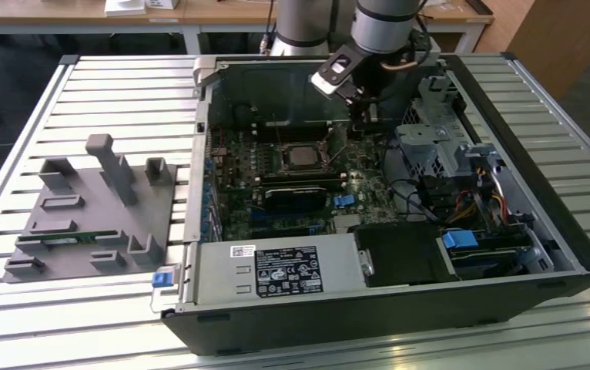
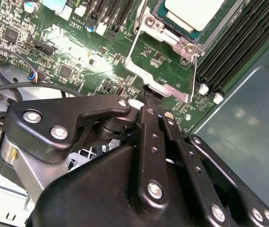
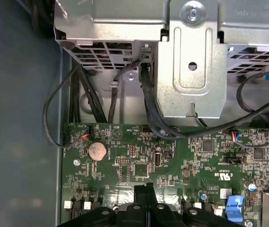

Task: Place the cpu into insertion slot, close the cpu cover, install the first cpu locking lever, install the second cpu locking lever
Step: 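Close the cpu cover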

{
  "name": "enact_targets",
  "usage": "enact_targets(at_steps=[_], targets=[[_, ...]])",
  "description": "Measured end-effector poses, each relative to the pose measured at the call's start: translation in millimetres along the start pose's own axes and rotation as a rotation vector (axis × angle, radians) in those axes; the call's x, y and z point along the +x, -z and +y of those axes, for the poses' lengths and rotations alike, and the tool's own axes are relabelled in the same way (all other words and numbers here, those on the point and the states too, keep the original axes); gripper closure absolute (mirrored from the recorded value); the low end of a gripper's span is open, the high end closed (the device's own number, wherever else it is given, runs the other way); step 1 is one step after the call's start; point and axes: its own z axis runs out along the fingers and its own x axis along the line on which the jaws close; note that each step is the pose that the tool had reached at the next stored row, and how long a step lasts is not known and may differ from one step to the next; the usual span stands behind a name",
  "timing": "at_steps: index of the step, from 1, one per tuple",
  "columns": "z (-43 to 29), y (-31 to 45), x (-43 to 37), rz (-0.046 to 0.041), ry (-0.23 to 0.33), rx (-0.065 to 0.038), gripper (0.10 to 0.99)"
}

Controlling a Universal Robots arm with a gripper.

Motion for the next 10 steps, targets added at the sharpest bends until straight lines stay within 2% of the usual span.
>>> enact_targets(at_steps=[10], targets=[[-2.0,-0.1,0.0,0.0000,0.000,0.000,0.980]])
